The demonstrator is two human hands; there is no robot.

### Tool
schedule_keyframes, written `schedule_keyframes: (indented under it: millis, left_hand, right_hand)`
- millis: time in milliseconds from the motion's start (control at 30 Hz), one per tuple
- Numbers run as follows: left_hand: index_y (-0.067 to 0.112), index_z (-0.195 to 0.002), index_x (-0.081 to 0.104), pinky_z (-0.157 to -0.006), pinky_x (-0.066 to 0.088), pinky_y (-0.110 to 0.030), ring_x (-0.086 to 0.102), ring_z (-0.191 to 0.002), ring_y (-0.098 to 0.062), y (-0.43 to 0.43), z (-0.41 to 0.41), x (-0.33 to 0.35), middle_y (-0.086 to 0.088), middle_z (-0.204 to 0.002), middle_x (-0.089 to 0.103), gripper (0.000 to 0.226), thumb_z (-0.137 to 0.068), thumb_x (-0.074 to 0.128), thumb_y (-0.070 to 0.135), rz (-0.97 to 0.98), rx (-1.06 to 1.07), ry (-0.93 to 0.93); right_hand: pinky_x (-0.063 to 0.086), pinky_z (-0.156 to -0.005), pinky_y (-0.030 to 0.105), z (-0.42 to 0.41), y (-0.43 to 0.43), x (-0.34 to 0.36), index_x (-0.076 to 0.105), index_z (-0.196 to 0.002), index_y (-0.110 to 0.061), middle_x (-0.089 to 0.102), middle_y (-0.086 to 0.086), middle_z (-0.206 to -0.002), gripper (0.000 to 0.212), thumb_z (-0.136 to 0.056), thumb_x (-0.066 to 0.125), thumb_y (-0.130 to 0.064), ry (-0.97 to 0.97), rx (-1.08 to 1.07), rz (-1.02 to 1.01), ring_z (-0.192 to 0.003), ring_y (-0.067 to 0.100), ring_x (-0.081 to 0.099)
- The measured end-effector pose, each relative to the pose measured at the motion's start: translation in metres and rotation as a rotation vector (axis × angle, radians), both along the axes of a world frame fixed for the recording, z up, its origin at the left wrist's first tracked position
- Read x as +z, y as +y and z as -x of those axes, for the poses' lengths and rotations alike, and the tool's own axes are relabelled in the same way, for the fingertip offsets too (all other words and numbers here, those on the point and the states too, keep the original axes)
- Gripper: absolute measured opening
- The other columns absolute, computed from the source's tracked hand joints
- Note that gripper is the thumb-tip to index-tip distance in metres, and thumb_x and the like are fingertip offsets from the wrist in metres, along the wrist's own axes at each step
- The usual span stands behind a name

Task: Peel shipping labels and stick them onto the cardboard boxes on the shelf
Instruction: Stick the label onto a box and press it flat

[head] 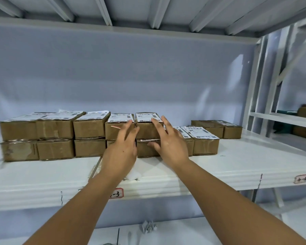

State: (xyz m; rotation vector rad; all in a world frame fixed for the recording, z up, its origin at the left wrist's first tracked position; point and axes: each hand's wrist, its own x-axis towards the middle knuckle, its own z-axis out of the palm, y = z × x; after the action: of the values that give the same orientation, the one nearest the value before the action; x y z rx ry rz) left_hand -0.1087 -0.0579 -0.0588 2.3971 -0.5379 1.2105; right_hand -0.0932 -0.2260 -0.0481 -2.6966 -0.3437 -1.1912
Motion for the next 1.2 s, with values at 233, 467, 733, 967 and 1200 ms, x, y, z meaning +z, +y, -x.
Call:
schedule_keyframes:
  millis: [233,467,733,967,1200]
  left_hand:
    - [0.014,-0.120,0.060,-0.038,0.039,-0.026,0.059,-0.048,-0.029,-0.002,0.005,0.003,-0.007,-0.140,0.047,0.043,-0.079,0.065,0.002,-0.062,0.013,0.025]
    - [0.012,-0.120,0.059,-0.049,0.049,-0.032,0.065,-0.069,-0.032,-0.001,0.009,0.006,-0.008,-0.138,0.045,0.035,-0.086,0.057,0.005,0.003,0.015,0.041]
    - [0.014,-0.127,0.054,-0.060,0.050,-0.034,0.063,-0.083,-0.030,-0.005,0.013,0.009,-0.004,-0.141,0.041,0.038,-0.090,0.051,0.011,0.007,0.043,0.074]
    - [0.013,-0.115,0.062,-0.072,0.051,-0.035,0.059,-0.084,-0.021,-0.030,0.015,0.032,-0.003,-0.119,0.056,0.031,-0.088,0.051,0.001,0.082,-0.162,-0.029]
    - [0.019,-0.095,0.064,-0.068,0.035,-0.009,0.053,-0.082,-0.008,-0.120,-0.008,0.083,0.005,-0.097,0.062,0.019,-0.091,0.049,0.009,0.095,-0.365,0.166]
  right_hand:
    - [0.033,-0.104,0.053,-0.005,0.003,-0.003,0.052,-0.130,-0.027,0.058,0.011,-0.124,0.079,-0.060,0.082,-0.050,-0.240,-0.173,0.053,-0.113,0.028,0.057]
    - [0.020,-0.093,0.042,-0.009,0.002,-0.007,0.062,-0.088,-0.022,0.057,0.011,-0.108,0.046,-0.051,0.088,-0.032,-0.332,-0.136,-0.004,-0.107,0.024,0.040]
    - [0.019,-0.090,0.039,-0.003,0.005,-0.005,0.058,-0.071,-0.023,0.051,0.002,-0.095,0.025,-0.068,0.070,-0.044,-0.340,-0.021,-0.132,-0.099,0.021,0.042]
    - [0.034,-0.094,0.037,0.002,-0.036,0.028,0.059,-0.098,-0.021,0.047,0.003,-0.108,0.014,-0.087,0.056,-0.030,-0.155,0.024,-0.555,-0.104,0.022,0.048]
    - [0.047,-0.080,0.028,-0.047,-0.141,0.059,0.065,-0.098,-0.022,0.064,0.003,-0.110,0.018,-0.084,0.056,-0.016,0.166,-0.176,-0.504,-0.098,0.023,0.058]
